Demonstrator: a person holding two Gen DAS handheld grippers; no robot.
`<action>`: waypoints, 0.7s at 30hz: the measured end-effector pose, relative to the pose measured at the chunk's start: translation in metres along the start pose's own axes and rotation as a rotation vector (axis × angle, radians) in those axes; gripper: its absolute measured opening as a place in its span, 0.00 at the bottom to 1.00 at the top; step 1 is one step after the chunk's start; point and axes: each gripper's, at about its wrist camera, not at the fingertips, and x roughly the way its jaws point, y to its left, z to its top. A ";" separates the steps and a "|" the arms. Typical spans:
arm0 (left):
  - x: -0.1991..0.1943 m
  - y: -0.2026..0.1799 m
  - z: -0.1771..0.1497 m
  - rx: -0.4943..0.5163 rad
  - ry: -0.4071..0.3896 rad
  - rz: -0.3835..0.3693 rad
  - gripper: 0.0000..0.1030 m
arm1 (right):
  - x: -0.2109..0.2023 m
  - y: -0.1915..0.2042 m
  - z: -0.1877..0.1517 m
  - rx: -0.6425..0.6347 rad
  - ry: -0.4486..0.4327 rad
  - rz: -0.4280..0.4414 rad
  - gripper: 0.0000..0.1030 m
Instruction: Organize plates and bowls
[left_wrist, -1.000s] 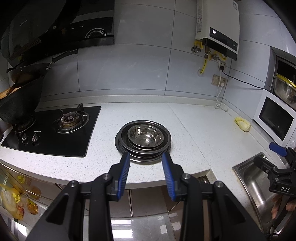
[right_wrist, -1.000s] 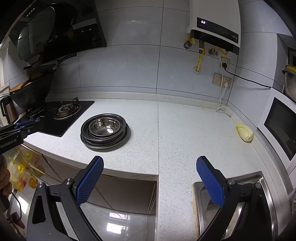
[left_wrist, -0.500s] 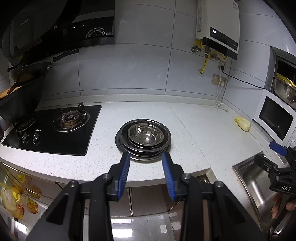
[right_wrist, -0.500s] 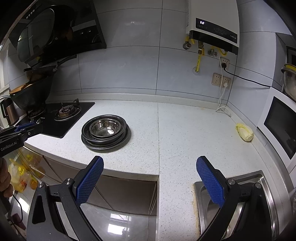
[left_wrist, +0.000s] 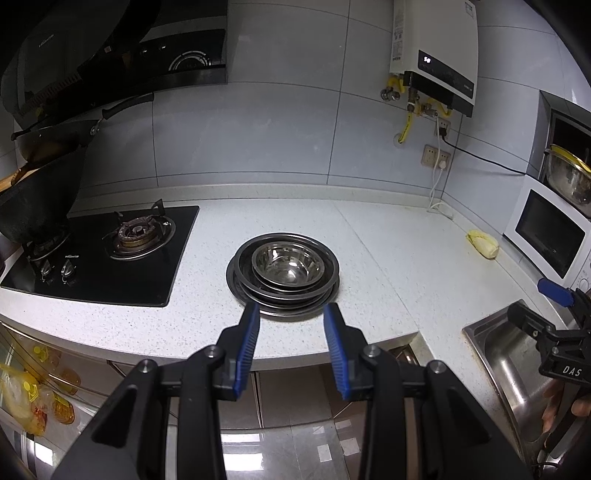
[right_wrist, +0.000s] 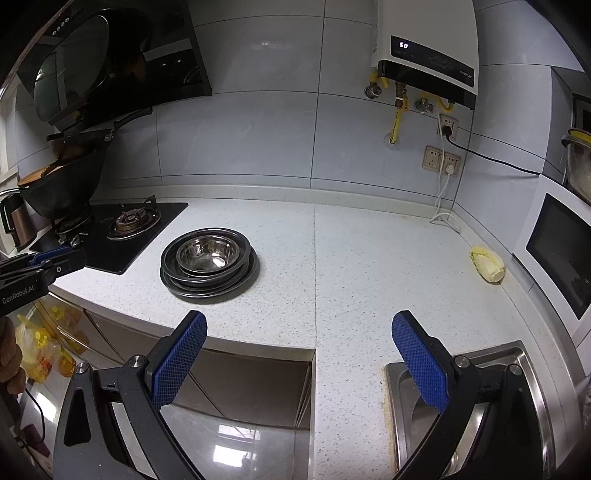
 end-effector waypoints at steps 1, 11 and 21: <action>0.000 0.000 0.000 0.001 -0.001 -0.001 0.33 | 0.000 0.000 0.000 -0.001 0.001 0.000 0.96; 0.001 0.001 0.000 -0.012 -0.002 -0.007 0.33 | 0.001 0.002 -0.002 -0.005 0.006 0.002 0.96; 0.001 -0.001 0.000 -0.005 0.006 0.001 0.33 | 0.002 0.006 -0.003 -0.022 0.007 0.004 0.96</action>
